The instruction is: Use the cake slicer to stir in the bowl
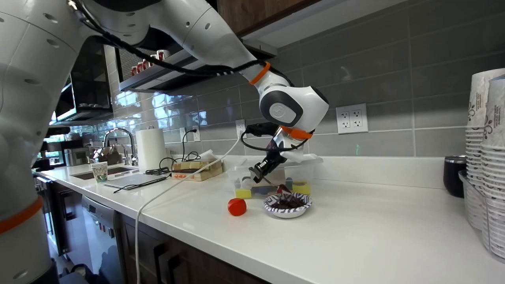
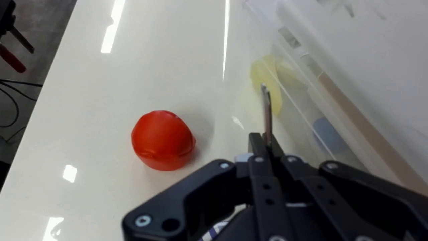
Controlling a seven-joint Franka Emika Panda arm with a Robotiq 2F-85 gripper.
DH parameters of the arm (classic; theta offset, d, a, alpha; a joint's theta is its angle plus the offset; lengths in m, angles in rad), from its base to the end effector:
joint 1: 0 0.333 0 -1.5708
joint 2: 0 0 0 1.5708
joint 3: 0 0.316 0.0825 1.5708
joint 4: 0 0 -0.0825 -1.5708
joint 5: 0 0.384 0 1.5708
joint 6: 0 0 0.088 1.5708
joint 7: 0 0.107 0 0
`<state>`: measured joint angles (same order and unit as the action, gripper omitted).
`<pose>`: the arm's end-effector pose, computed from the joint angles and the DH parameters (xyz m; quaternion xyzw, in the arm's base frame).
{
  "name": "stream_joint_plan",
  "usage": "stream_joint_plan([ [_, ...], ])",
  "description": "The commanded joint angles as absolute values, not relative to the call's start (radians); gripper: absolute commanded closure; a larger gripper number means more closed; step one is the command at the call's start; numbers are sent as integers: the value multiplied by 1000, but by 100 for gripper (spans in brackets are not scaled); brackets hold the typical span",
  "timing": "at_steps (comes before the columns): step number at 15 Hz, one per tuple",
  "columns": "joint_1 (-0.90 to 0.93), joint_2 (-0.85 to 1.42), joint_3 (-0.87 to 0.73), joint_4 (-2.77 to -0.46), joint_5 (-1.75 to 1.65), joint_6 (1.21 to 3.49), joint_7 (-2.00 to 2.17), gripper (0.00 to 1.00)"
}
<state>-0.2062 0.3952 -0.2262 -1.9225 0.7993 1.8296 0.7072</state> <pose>0.5524 -0.1856 0.2752 -0.6654 0.6491 0.2521 0.2690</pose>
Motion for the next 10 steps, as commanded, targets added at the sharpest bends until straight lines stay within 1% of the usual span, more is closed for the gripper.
stream_joint_plan([
  [1, -216, 382, -207, -1951, 881, 1854, 647, 99],
  [6, -215, 389, -191, -1953, 965, 1799, 618, 99],
  [10, -198, 377, -188, -1952, 931, 1730, 648, 99],
])
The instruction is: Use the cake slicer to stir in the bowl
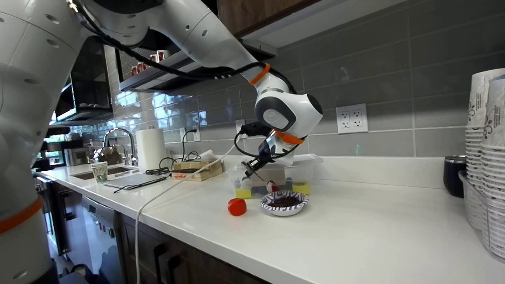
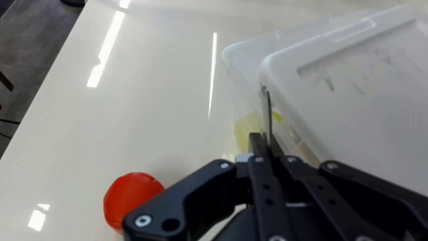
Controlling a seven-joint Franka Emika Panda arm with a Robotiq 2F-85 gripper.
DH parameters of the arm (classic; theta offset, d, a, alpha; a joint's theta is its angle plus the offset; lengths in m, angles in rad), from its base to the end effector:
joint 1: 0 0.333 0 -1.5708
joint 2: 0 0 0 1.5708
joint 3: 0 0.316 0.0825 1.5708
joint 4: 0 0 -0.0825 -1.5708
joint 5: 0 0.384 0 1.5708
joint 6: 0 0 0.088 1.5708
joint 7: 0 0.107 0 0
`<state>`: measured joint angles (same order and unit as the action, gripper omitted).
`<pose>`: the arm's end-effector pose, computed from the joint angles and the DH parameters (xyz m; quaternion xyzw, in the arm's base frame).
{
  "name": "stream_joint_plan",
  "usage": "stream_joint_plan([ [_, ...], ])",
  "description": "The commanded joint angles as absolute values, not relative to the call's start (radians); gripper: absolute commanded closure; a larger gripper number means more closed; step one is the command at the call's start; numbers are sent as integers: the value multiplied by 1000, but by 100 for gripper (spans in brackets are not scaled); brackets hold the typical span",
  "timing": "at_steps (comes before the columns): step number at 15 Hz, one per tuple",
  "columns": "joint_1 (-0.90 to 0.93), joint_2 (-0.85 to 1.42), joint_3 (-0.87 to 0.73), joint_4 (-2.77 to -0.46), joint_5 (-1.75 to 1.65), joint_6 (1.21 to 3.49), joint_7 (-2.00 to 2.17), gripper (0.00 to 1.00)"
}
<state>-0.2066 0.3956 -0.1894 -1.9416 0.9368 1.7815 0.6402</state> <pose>0.5578 -0.1535 0.2727 -0.6541 0.6180 0.2797 0.3346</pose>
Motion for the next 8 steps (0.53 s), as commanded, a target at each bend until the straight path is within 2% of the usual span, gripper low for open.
stream_joint_plan([
  [1, -194, 379, -193, -1949, 918, 1715, 665, 99],
  [8, -193, 383, -225, -1937, 825, 1694, 790, 99],
])
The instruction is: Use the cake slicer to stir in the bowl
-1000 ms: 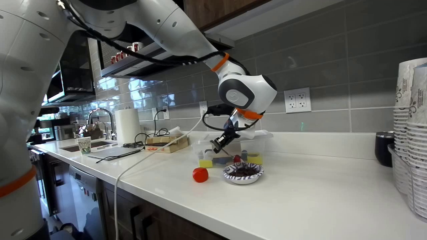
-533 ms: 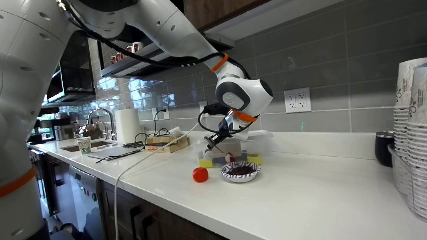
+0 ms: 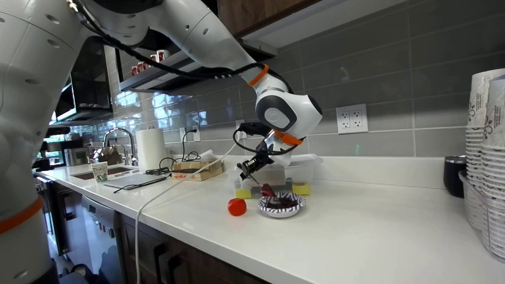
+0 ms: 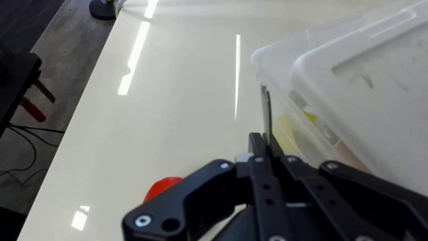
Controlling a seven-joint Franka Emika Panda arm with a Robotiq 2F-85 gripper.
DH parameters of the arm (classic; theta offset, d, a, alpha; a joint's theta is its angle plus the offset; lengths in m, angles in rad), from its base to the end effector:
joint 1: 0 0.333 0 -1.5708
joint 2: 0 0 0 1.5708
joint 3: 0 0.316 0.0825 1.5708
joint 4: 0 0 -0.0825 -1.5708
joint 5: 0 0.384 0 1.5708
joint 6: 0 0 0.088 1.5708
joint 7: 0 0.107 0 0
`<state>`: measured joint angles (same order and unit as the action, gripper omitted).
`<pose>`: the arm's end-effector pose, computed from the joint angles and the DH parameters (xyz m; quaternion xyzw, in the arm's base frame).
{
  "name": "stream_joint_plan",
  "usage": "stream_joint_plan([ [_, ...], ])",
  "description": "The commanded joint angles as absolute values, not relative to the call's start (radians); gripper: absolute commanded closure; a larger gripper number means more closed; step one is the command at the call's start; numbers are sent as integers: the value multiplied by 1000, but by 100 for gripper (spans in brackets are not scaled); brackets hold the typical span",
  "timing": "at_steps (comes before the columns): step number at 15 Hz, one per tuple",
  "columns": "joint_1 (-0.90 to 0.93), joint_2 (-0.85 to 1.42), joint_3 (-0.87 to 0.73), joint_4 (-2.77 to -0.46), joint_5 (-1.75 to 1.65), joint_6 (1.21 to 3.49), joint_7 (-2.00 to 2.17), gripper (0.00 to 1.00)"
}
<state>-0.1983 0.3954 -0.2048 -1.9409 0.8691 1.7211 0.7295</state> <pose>0.5482 -0.1525 0.2706 -0.6425 0.6317 0.3186 0.2942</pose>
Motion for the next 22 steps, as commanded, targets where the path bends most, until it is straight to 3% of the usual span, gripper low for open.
stream_joint_plan([
  [1, -195, 382, -229, -1938, 815, 1693, 803, 99],
  [22, -126, 356, -219, -2003, 726, 2002, 1010, 99],
])
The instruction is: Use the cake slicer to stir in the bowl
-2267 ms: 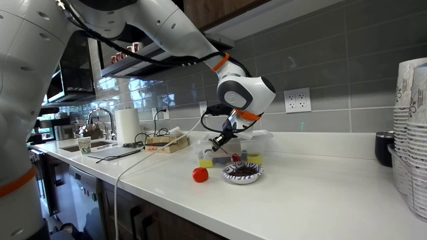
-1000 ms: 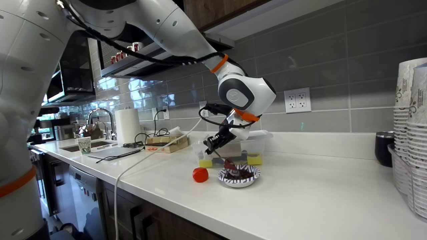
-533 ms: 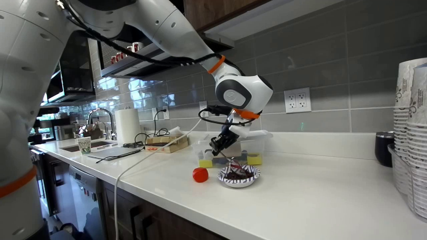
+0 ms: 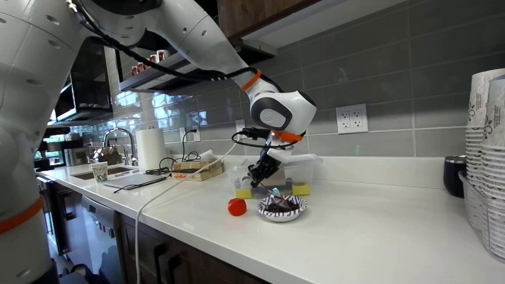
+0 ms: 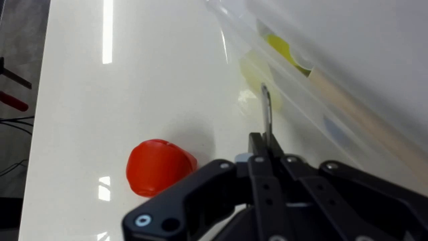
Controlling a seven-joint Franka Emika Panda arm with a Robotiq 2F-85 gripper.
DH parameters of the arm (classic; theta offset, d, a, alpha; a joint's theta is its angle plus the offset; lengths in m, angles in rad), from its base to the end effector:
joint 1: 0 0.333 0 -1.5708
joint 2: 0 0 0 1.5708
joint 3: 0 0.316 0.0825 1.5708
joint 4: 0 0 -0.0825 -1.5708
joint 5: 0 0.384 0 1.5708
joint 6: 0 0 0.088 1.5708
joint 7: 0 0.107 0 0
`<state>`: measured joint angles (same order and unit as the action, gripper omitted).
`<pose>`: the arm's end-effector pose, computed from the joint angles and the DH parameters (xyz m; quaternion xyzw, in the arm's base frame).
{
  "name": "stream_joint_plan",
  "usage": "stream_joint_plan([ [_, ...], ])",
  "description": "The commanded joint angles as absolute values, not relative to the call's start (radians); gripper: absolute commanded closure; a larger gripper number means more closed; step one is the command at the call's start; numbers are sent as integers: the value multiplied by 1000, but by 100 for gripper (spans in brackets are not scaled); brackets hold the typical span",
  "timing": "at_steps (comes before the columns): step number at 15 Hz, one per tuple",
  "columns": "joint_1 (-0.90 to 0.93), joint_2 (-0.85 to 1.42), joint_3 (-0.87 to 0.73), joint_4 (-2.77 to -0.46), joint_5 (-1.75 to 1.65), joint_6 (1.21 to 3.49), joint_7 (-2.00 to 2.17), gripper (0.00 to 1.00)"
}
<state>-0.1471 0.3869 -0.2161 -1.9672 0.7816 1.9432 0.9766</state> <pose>0.5581 -0.1574 0.2638 -0.5925 0.7333 0.2553 0.2145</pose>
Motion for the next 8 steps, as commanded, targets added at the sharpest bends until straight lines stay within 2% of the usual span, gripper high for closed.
stream_joint_plan([
  [1, -122, 356, -219, -2005, 706, 2017, 1018, 99],
  [5, -118, 358, -213, -2013, 637, 2041, 1043, 99],
  [6, -116, 356, -212, -2020, 625, 2052, 1050, 72],
  [7, -116, 354, -210, -2024, 617, 2054, 1052, 71],
  [8, -117, 354, -208, -2025, 609, 2052, 1053, 64],
])
